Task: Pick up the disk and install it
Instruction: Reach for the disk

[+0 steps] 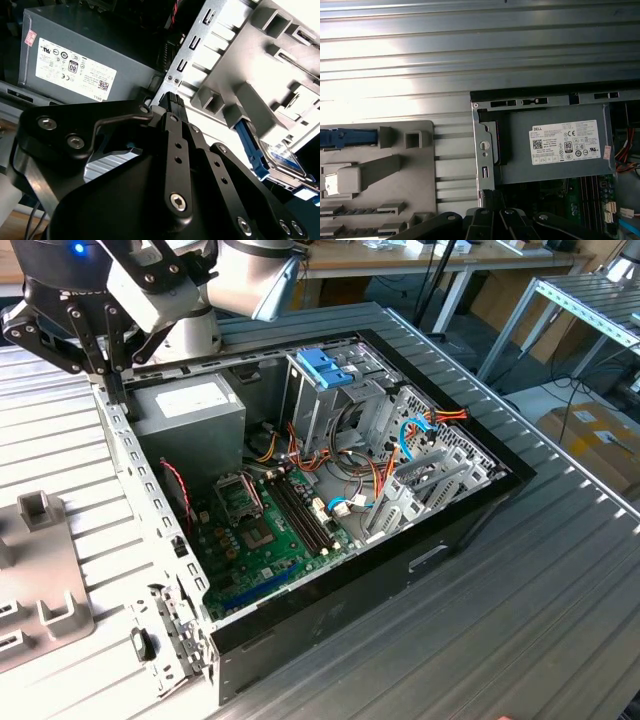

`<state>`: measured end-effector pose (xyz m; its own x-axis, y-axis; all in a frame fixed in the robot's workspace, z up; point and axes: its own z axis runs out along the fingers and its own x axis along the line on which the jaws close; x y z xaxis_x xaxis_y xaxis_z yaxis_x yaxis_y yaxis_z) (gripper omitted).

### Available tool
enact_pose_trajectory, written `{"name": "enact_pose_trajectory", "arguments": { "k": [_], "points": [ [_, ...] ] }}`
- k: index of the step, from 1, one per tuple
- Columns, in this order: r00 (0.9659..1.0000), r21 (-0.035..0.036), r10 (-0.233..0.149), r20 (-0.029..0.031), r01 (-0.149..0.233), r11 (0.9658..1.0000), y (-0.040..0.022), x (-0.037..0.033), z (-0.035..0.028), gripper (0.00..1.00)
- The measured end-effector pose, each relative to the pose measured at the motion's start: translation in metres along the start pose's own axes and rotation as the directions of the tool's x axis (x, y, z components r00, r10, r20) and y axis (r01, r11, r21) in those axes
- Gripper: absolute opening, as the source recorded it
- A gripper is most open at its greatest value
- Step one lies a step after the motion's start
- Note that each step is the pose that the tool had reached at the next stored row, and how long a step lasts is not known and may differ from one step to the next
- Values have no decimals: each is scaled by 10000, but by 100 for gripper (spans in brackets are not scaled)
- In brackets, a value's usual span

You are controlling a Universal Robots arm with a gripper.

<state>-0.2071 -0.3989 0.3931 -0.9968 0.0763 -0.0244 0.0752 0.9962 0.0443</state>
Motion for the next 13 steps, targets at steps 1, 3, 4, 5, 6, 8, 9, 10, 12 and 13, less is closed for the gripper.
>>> {"name": "enact_pose_trajectory", "arguments": {
  "k": [1, 3, 4, 5, 6, 8, 9, 10, 12, 13],
  "points": [
    [10000, 0, 0, 0, 0, 10000, 0, 2, 0, 11],
    [10000, 0, -1, 0, 1, 10000, 0, 6, 0, 11],
    [10000, -1, -1, 1, 1, 10000, 0, 6, 0, 11],
    [10000, 0, -1, 0, 1, 10000, -1, 8, 0, 11],
    [10000, -1, 0, 0, 0, 10000, -1, 11, 0, 11],
    [10000, 0, 0, 0, 0, 10000, -1, 17, 0, 11],
    [10000, -1, 0, 0, 0, 10000, -2, 21, 0, 11],
    [10000, -1, -1, 0, 1, 10000, -2, 26, 0, 11],
    [10000, 0, -1, 0, 1, 10000, -3, 37, -1, 11],
    [10000, 0, -1, 0, 1, 10000, -3, 44, -1, 11]
  ]
}}
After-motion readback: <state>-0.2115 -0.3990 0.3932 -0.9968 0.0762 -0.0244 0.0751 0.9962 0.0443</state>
